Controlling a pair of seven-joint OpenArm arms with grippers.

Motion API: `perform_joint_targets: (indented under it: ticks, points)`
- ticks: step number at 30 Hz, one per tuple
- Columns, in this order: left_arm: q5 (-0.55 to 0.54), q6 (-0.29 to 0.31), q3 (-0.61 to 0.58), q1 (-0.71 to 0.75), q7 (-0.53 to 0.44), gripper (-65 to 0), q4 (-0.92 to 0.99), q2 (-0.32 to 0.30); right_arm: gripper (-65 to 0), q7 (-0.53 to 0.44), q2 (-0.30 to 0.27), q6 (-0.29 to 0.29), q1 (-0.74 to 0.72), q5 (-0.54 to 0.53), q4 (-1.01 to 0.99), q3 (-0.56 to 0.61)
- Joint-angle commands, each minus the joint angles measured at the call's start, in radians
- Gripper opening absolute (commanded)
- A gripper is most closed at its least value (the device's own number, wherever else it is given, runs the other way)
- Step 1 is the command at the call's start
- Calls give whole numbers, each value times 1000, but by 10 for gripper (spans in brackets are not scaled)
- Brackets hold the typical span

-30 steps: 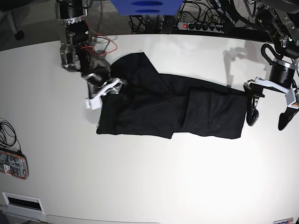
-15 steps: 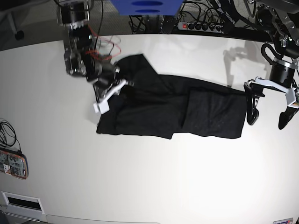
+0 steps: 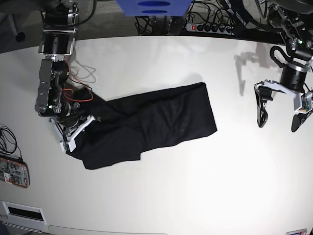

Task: Fold the T-shirt properly

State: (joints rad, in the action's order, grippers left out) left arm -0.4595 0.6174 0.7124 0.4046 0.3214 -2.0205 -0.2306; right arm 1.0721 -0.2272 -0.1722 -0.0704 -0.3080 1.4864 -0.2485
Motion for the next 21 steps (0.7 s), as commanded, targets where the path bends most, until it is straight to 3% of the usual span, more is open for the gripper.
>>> perform_joint_targets:
  ticks: [1, 14, 21]
  points:
    - [-8, 2, 0, -2, -31, 0, -16, -8, -650, -11, -11, -5, -16, 2, 27, -4]
    - [-8, 2, 0, -3, -31, 0, -16, -6, -650, 50, -10, 3, -18, 3, 279, 240]
    - [-8, 2, -1, -2, -31, 0, -16, -6, -650, 53, -10, 190, -19, 3, 351, 469]
